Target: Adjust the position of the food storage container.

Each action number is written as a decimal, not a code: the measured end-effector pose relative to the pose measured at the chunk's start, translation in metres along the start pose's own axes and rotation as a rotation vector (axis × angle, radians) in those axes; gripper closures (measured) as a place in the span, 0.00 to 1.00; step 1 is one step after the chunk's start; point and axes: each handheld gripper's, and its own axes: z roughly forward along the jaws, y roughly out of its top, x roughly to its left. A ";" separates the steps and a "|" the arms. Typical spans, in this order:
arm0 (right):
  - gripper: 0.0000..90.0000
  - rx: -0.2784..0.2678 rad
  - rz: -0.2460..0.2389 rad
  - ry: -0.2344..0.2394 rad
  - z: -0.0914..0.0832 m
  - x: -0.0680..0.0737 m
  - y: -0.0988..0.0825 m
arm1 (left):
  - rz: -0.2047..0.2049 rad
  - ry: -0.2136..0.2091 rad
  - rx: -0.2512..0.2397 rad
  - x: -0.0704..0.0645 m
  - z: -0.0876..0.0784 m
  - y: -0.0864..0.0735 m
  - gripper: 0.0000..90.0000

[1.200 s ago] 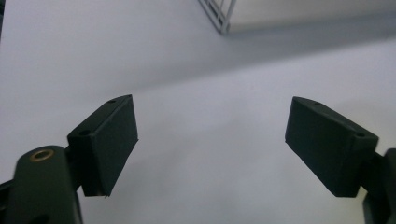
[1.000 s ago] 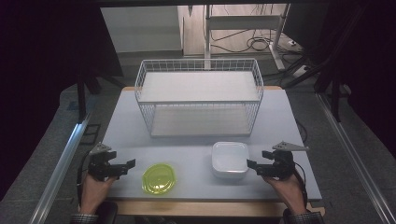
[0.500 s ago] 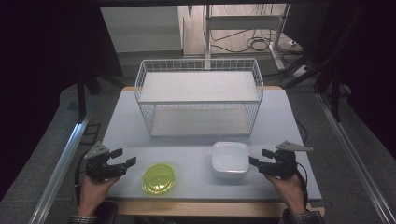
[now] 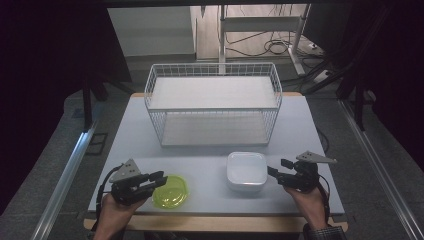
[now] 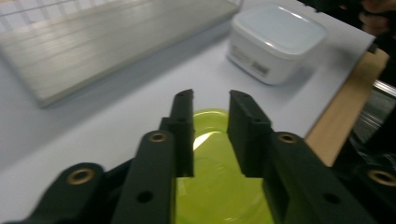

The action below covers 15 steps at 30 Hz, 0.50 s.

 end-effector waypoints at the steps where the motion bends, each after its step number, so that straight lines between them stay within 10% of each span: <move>1: 0.35 0.000 -0.001 -0.001 0.000 0.000 0.000 | 0.000 0.000 0.000 0.000 0.000 0.000 0.89; 15: 0.35 0.001 -0.022 -0.025 0.003 0.004 -0.001 | 0.104 -0.115 0.096 -0.045 0.029 0.001 1.00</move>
